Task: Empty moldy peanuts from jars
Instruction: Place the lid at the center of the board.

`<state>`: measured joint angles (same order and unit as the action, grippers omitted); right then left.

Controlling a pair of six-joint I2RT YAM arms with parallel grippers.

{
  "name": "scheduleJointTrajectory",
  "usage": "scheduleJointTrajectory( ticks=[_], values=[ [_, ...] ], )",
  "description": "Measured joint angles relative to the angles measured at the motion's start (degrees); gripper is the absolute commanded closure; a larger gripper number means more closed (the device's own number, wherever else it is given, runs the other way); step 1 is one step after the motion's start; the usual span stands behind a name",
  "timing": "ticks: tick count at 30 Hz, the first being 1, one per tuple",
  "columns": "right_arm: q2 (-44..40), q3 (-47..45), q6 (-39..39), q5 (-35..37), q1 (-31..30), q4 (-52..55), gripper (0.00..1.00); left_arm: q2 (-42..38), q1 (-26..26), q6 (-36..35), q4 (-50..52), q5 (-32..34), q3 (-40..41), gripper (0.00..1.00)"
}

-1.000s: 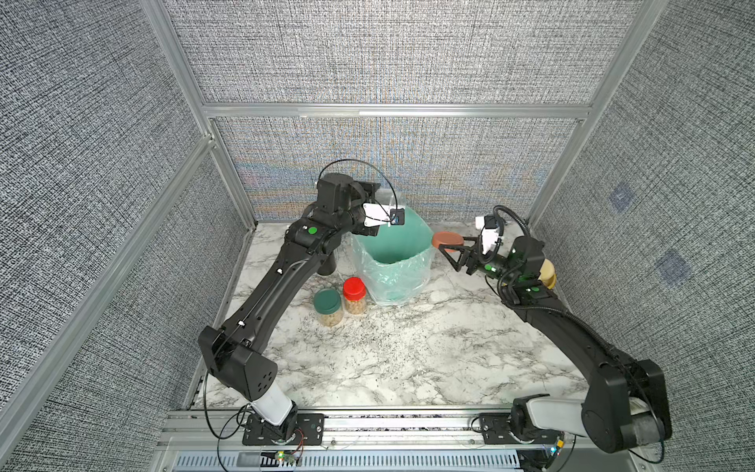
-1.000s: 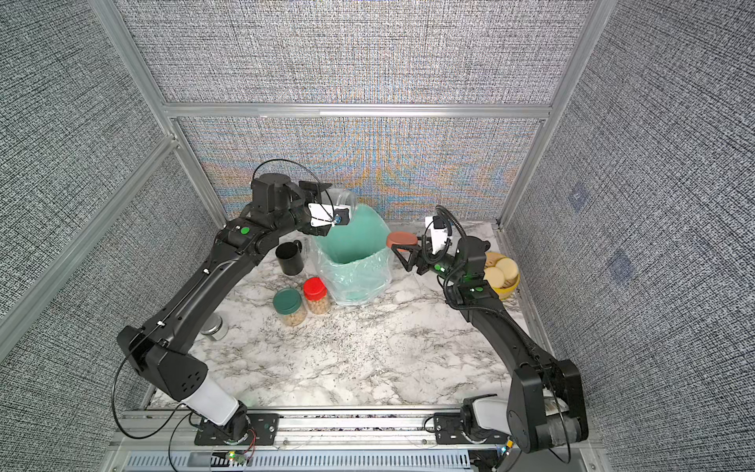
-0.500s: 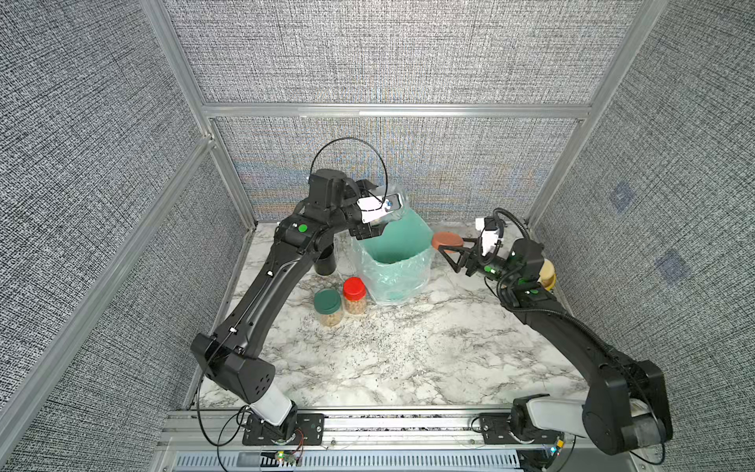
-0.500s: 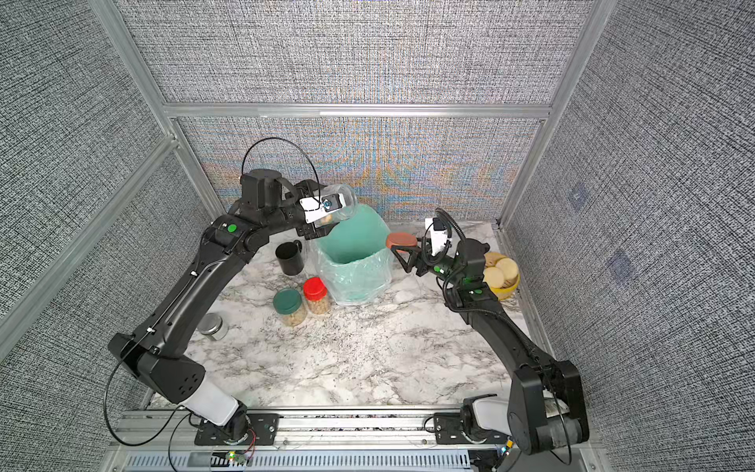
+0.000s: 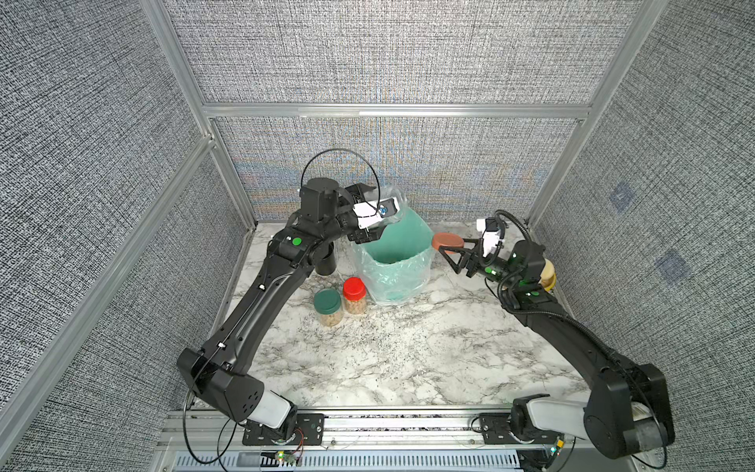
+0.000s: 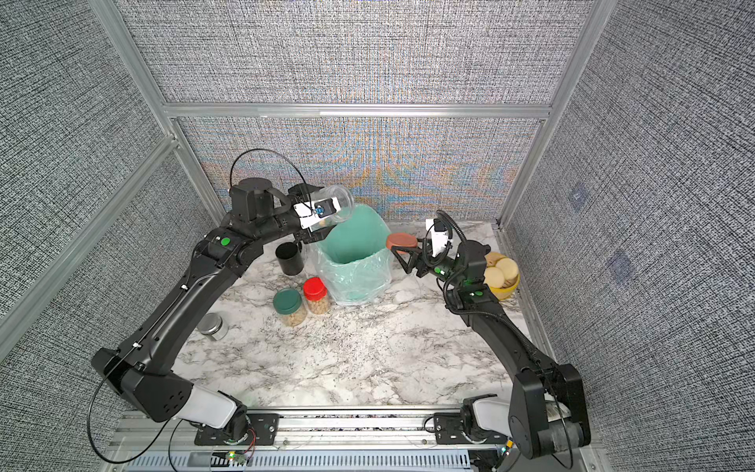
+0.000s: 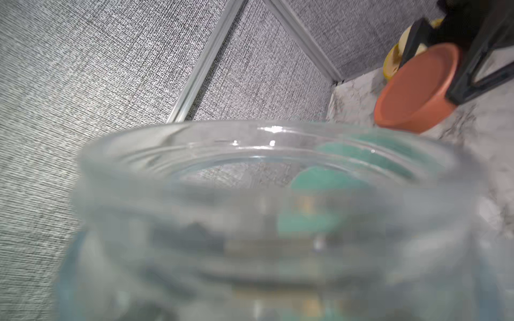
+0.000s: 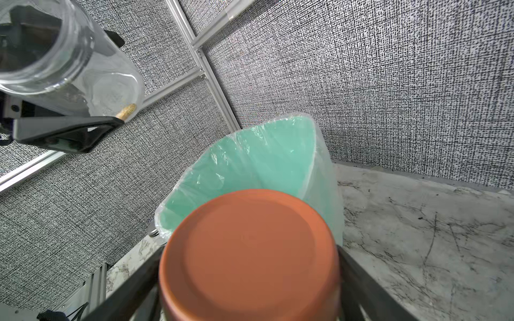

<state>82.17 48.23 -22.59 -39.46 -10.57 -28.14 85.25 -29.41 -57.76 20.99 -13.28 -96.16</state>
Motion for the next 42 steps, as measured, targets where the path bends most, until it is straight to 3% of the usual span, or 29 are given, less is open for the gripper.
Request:
scheduleJointTrajectory(
  ticks=[4,9,14,21,28,38,40,42],
  values=[
    [0.07,-0.33,-0.28,0.15,-0.35,-0.74,0.36,-1.29,-0.87,-19.58,-6.97,7.54,5.77,1.0],
    [0.11,-0.33,-0.72,0.17,-1.07,-0.87,0.36,3.02,-1.07,-46.12,-15.61,17.64,11.26,1.0],
    [0.09,-0.42,-0.9,0.2,-1.25,-0.94,0.36,7.82,-0.94,-57.22,-13.51,23.96,6.99,1.0],
    [-0.17,-0.61,-0.87,0.24,-1.25,-1.01,0.36,10.6,-1.36,-60.63,-11.39,21.53,-1.66,1.0],
    [0.94,-0.61,-1.38,0.22,-1.25,-1.29,0.36,9.84,-2.05,-60.87,-4.37,16.76,2.56,1.0],
    [1.18,0.17,-1.29,0.2,-1.25,-1.44,0.36,11.74,-0.55,-60.87,-16.2,19.15,6.69,1.0],
    [1.18,0.09,-1.29,0.17,-1.25,-1.6,0.36,11.65,-0.59,-58.4,-15.13,21.33,5.35,1.0],
    [1.18,0.09,-1.29,0.17,-1.29,-1.68,0.36,9.62,-0.61,-51.36,-14.6,22.14,4.61,1.0]
  ],
)
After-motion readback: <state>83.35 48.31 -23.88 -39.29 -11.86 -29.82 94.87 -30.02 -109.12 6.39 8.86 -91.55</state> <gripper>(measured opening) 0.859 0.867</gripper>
